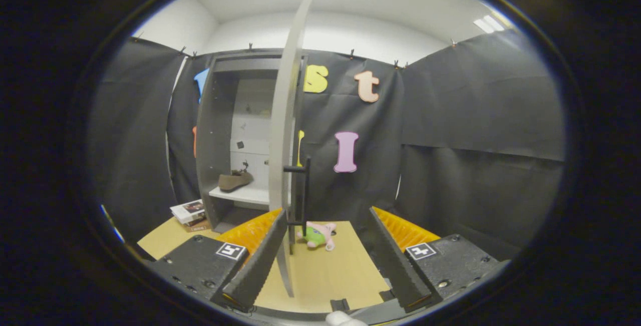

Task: Open the shoe cabinet door, grab the shoes and put them into the shoe cabinet, then close the shoe cabinet door.

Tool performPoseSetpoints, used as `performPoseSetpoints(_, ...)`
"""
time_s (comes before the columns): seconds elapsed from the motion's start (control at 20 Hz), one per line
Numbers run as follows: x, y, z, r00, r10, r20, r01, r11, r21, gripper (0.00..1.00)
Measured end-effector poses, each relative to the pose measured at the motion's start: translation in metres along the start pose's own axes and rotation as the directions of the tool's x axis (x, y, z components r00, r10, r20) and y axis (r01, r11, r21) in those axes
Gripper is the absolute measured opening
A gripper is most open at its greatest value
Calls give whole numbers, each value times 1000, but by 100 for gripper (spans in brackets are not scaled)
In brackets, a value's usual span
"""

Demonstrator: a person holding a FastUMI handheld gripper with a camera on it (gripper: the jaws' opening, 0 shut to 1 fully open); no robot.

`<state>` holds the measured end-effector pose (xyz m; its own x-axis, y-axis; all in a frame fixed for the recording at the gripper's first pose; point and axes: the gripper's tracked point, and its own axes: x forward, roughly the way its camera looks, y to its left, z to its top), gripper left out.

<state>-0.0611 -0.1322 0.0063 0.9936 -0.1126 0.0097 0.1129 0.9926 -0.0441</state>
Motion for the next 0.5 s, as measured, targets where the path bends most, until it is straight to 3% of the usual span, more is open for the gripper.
performPoseSetpoints(0.25,-6,77,-67,989,98,-114,-96,995,20,100)
performPoseSetpoints(0.5,16,159,-139,960,205,-190,-201,979,42,100)
